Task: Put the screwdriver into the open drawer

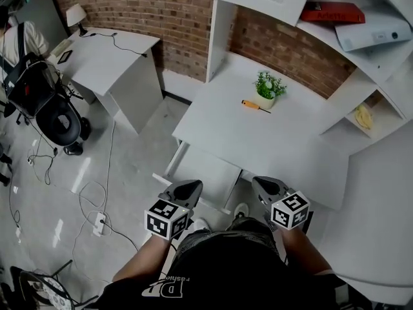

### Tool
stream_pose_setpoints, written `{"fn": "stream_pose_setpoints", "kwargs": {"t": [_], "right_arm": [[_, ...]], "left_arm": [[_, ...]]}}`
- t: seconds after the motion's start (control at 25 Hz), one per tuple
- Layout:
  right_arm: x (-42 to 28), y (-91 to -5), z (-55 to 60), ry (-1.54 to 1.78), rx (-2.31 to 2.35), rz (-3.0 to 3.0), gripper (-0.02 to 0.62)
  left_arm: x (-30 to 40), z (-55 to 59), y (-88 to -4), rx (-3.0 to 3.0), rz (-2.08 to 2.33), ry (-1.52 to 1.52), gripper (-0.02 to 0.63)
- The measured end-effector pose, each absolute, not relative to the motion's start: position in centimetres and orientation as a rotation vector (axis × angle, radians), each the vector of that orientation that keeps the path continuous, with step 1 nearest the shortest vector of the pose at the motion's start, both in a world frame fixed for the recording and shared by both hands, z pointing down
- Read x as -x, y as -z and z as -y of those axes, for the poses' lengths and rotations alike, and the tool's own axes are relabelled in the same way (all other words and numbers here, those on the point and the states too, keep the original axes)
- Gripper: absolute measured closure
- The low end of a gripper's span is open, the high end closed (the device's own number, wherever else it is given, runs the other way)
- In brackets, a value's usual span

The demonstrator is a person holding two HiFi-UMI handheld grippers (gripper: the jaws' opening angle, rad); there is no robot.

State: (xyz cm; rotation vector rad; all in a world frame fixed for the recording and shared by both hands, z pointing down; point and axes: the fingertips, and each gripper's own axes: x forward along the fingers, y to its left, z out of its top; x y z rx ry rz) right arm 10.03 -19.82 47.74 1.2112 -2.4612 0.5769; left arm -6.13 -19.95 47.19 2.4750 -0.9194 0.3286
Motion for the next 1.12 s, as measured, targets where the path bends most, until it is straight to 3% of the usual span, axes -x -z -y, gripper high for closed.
{"fn": "stream_pose_setpoints", "kwargs": {"t": [0.52, 1.12], "right_arm": [[-13.6, -50.8, 30.5, -0.291, -1.094, 2.294, 0.591], [-20.2, -61.2, 50.3, -0.035, -0.940, 2.003, 0.589]], "left_arm": [[8.3, 22.5, -48.5, -2.372, 1.072, -0.327, 0.588], [8.3, 26.1, -51.4, -2.115, 1.288, -0.356, 0.588]]}}
